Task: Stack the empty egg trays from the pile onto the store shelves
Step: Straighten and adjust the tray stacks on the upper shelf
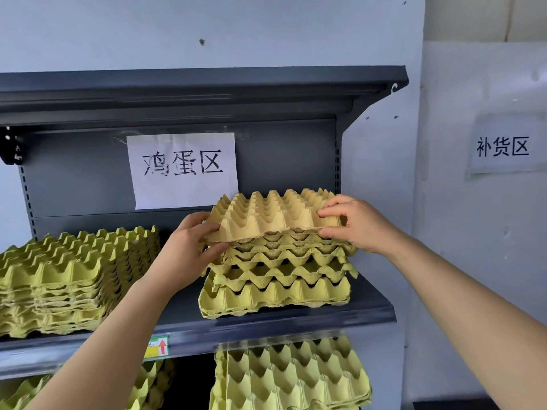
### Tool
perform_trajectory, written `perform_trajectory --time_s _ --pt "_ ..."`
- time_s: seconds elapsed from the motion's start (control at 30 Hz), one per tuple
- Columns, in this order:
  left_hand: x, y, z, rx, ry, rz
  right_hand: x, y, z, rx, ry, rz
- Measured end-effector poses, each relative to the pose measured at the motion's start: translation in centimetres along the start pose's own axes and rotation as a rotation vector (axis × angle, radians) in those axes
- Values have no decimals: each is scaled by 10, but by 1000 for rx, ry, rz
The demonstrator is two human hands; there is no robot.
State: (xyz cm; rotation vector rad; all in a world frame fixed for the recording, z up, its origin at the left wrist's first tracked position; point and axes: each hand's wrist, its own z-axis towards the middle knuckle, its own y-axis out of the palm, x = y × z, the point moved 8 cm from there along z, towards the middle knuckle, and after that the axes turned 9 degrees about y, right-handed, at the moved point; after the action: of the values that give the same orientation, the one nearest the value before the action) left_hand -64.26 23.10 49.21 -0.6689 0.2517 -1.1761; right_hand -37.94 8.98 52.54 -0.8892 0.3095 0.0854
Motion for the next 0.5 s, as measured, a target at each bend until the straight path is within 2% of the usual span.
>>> perform_trajectory --time_s 0.13,0.27,0.4,0.5 --pt "10 -14 13 63 17 58 -8 -17 5 103 10 40" --pt "28 -23 27 50 27 -5 -24 -29 9 132 -18 56" --pt "30 -32 30 116 8 -251 -26 -44 6 183 -66 160" --pt "24 -37 28 127 -9 -414 -6 -52 3 129 44 330"
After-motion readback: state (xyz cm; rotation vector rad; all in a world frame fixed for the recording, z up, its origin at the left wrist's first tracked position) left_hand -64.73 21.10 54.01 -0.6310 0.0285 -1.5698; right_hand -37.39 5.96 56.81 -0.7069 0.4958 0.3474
